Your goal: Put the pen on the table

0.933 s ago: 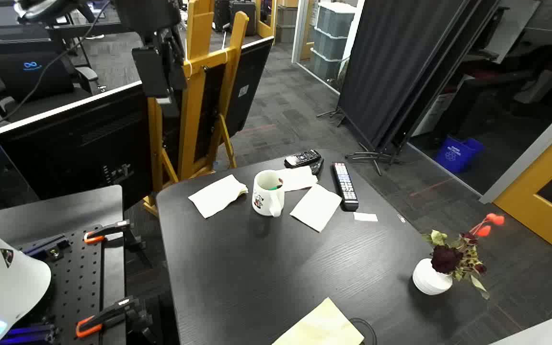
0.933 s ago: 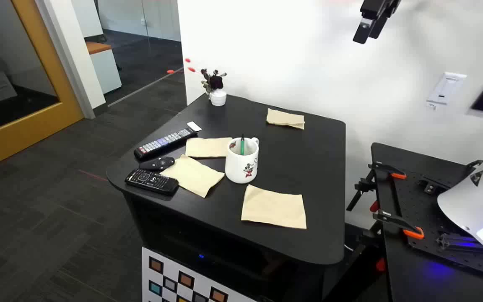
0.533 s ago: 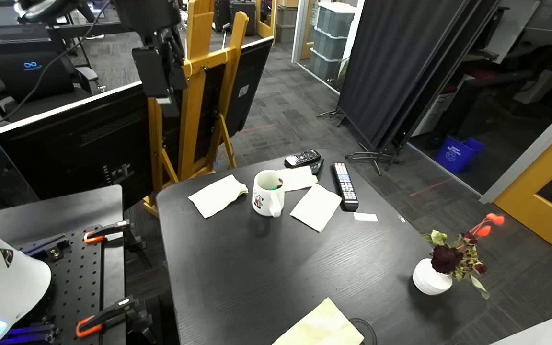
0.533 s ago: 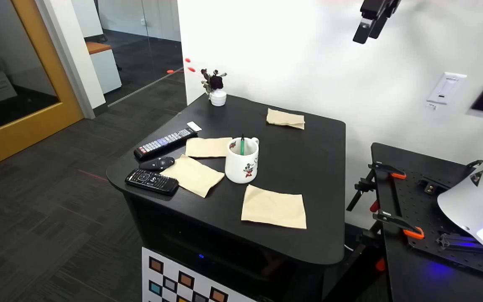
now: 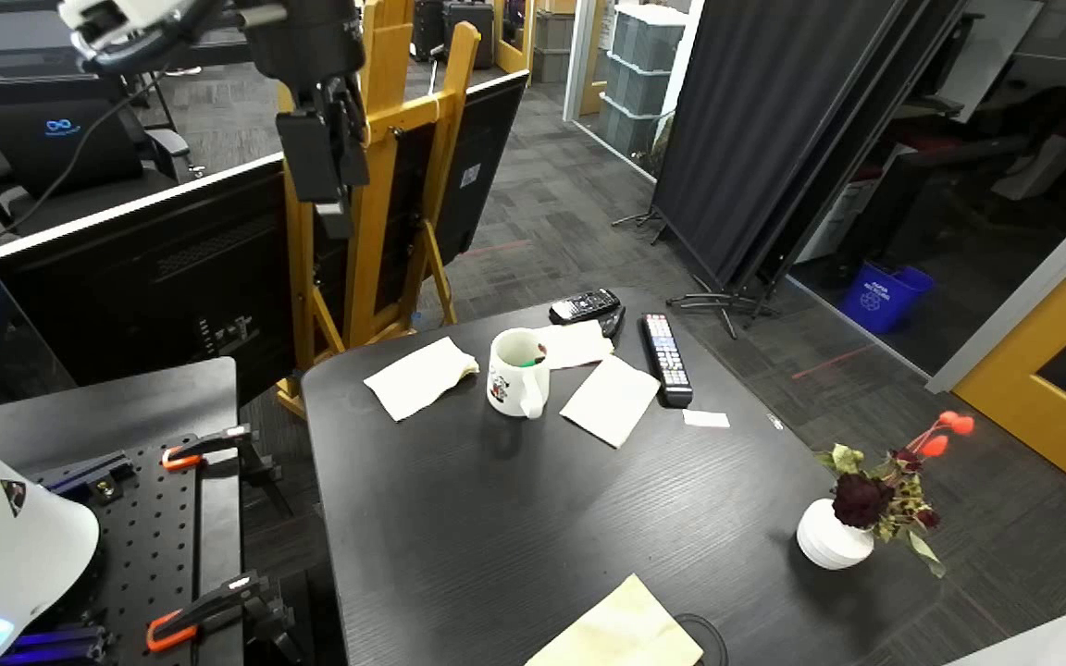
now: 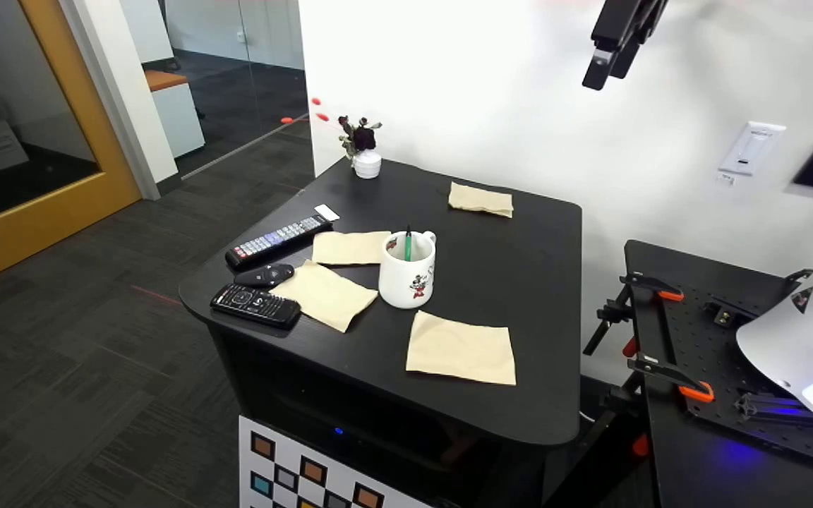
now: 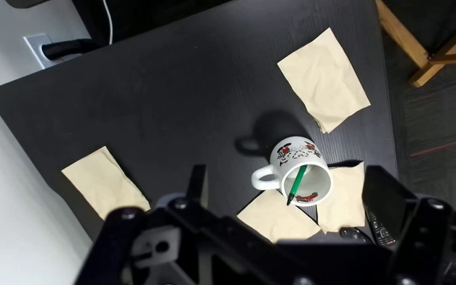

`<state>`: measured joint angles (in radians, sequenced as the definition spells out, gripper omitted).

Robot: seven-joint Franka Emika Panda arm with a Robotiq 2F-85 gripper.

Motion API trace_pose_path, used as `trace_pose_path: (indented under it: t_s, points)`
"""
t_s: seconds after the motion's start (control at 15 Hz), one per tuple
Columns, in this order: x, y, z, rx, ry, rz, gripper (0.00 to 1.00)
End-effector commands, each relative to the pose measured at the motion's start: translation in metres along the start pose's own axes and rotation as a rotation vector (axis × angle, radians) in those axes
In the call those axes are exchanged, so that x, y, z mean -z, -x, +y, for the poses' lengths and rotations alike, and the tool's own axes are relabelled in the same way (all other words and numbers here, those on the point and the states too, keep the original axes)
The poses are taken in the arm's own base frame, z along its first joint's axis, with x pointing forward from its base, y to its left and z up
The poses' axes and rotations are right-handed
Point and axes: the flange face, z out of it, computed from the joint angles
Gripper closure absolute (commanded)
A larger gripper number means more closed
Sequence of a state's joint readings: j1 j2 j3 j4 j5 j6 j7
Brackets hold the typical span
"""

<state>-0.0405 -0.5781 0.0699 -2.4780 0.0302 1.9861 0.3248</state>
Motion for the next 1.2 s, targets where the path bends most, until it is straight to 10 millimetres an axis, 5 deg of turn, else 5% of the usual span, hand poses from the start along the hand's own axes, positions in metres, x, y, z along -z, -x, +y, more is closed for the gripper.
trace_pose_path:
  t_s: [0.0, 1.13]
  points:
    - [-0.018, -0.014, -0.018, -0.052, -0.006, -0.024, 0.0]
    - [-0.125, -0.077, -0.097, -0.407, -0.012, 0.136, 0.0]
